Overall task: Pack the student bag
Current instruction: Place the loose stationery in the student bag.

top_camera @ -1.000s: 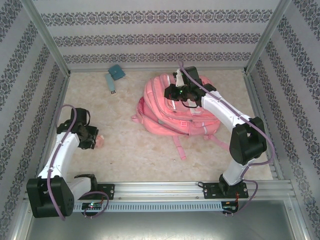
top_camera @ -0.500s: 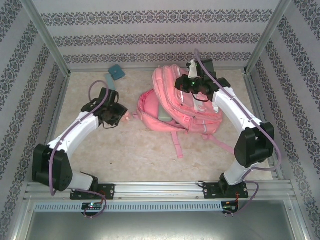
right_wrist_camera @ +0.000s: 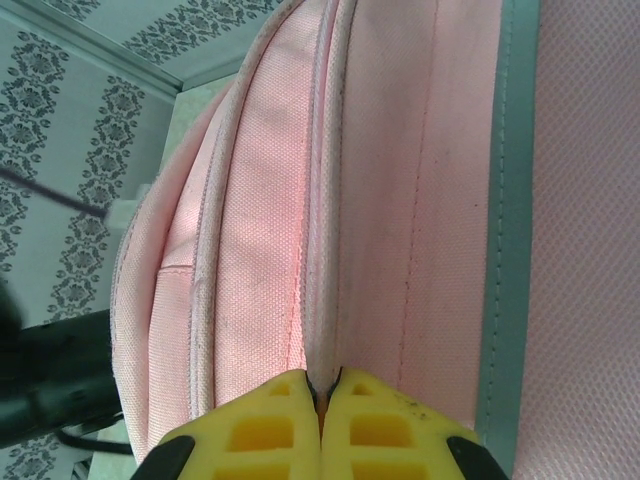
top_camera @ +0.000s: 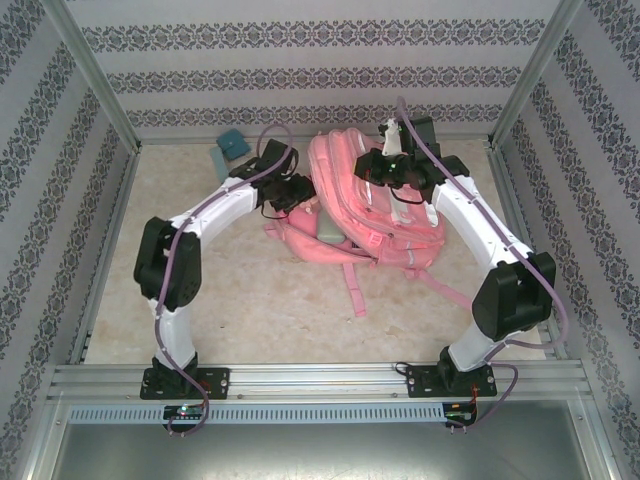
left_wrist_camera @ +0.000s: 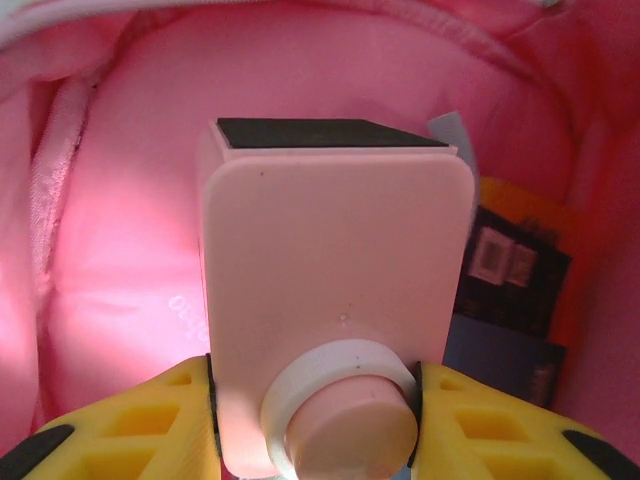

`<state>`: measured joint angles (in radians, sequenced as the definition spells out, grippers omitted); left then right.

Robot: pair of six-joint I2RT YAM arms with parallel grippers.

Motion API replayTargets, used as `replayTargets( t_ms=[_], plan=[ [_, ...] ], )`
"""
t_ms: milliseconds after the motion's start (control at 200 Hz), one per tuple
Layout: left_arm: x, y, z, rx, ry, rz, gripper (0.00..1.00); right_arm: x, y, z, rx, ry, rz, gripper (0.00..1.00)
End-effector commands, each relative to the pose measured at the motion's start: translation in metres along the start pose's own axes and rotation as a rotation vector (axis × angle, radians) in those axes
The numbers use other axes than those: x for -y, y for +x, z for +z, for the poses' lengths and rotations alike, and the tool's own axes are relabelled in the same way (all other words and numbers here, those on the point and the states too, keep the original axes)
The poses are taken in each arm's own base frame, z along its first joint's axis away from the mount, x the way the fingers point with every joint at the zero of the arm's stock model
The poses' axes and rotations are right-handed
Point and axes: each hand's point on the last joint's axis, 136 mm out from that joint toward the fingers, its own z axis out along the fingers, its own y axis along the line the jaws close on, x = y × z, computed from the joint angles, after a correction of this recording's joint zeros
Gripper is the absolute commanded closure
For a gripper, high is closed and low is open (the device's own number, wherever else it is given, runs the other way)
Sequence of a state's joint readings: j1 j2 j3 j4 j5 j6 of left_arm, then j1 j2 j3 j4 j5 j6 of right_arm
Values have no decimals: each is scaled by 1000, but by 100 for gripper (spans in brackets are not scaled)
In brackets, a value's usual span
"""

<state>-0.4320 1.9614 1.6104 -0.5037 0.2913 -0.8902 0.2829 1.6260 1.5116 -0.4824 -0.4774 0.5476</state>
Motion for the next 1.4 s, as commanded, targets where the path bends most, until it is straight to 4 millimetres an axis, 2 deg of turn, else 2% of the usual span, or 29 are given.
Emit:
replayTargets(
  t_ms=[0,170,370,585,650,694,839,914,1004,1229,1394],
  plan=[
    [-10,25,2,-101,-62,103,58,-28,-17,-27,85,-75,-68,100],
    [-21,42,6,-155,-99,148,58,-25,-16,-26,88,-65,-69,100],
    [-19,59,-2,-189,-116,206,57,-22,-18,-19,83,-61,-65,100],
    [-21,98,-6,-258,-139,217,57,-20,-19,-15,79,-61,-63,100],
    [-19,104,-7,-262,-140,229,51,-19,-19,-15,78,-60,-62,100],
    [-19,103,-8,-258,-144,227,39,-19,-18,-14,75,-60,-62,100],
    [-4,85,-23,-204,-148,250,17,-19,-16,-13,71,-60,-60,100],
    [1,76,-33,-178,-147,255,12,-17,-16,-14,71,-57,-59,100],
    [-2,66,-44,-155,-158,248,10,-15,-14,-13,67,-51,-61,100],
    [-36,24,-71,-66,-210,200,8,-16,-3,-7,44,-58,-65,100],
    [-72,-28,-83,60,-297,161,6,-29,10,1,3,-89,-85,100]
  ],
)
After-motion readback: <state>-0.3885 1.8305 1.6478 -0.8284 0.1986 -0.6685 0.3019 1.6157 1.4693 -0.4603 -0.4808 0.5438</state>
